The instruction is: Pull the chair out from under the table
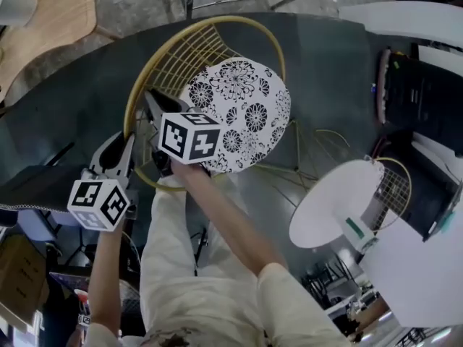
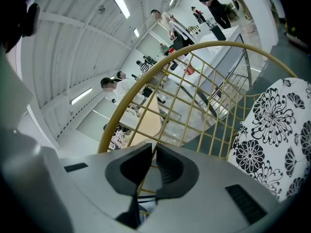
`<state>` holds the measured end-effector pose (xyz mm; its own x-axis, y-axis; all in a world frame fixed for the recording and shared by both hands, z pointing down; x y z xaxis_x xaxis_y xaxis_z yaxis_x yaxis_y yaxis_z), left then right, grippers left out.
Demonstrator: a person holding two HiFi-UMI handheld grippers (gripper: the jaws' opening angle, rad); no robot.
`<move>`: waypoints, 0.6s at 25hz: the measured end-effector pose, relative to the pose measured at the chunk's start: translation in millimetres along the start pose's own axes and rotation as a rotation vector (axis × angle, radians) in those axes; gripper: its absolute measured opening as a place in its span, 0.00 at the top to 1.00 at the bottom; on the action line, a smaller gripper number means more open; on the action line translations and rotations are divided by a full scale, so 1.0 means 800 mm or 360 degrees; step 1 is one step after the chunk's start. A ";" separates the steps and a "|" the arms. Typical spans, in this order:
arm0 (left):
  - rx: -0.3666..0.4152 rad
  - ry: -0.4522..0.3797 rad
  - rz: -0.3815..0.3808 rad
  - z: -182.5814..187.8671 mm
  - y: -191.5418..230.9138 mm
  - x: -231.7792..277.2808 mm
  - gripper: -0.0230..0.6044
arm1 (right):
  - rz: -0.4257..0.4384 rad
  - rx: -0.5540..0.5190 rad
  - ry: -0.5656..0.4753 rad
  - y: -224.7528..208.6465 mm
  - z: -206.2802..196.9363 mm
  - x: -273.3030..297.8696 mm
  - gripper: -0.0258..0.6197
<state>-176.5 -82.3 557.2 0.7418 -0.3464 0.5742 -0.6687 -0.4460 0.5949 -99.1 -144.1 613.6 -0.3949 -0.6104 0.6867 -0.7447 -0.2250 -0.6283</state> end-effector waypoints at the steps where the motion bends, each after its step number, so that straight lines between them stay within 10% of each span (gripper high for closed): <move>1: 0.0001 -0.0003 0.0007 0.001 0.003 -0.001 0.85 | 0.0004 -0.0001 0.0003 0.002 -0.001 0.003 0.91; 15: -0.0019 -0.0061 0.0071 0.029 0.047 -0.028 0.85 | 0.0048 0.0010 0.0023 0.051 0.001 0.041 0.91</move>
<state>-217.1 -110.4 553.4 0.7125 -0.3974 0.5783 -0.7016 -0.4194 0.5761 -141.9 -173.7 609.9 -0.4251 -0.6059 0.6724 -0.7288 -0.2113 -0.6512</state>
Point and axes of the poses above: the fingertips, and each gripper's own axes: x forward along the fingers, y to its left, z out of its top, the point moved 2 cm from there along -x, backward along the fingers, and after that the axes turned 13 degrees about -z, right-handed, at the moved point
